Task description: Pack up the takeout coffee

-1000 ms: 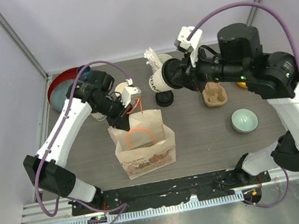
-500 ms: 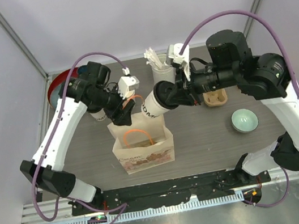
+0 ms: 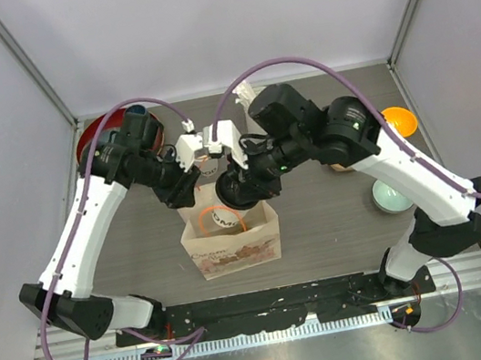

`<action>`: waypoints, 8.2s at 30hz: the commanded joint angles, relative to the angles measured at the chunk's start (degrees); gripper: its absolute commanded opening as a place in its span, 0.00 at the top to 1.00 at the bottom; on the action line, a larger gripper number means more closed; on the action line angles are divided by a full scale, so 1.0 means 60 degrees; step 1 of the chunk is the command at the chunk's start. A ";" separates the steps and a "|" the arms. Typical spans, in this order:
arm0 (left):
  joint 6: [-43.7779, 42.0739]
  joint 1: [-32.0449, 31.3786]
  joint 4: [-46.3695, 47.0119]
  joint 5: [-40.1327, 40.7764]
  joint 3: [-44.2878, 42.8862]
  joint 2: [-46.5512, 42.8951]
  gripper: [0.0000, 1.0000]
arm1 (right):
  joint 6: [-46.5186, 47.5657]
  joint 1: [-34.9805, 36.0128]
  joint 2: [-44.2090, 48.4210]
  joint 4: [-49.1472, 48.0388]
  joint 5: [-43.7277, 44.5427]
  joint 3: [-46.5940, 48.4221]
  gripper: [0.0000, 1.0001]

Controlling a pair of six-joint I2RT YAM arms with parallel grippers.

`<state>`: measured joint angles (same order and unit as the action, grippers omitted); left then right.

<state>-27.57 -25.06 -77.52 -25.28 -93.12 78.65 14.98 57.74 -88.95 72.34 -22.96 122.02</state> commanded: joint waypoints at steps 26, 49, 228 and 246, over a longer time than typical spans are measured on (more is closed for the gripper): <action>0.0084 0.0016 -0.0865 -0.1998 0.0549 -0.0394 1.00 | 0.1399 0.1174 -0.1684 -0.1816 0.0955 -0.2039 0.99; -0.1366 0.0017 -0.1714 -0.2525 -0.0402 0.0733 1.00 | 0.4767 0.1305 -0.2181 -0.1613 0.1307 -0.3243 0.99; 0.3157 0.6652 0.4363 -0.0854 0.0944 0.1392 0.09 | -0.2585 -0.4935 0.3780 -0.7544 0.4838 -0.7973 0.21; 0.6777 0.6081 0.7060 -0.0035 0.1912 0.3326 0.19 | -0.2790 -0.4935 0.3619 -0.7486 0.4720 -0.7973 0.21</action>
<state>10.28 13.08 -38.70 -24.84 -82.02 97.01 -1.37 28.27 -67.75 28.84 5.82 73.93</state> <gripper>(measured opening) 0.809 0.790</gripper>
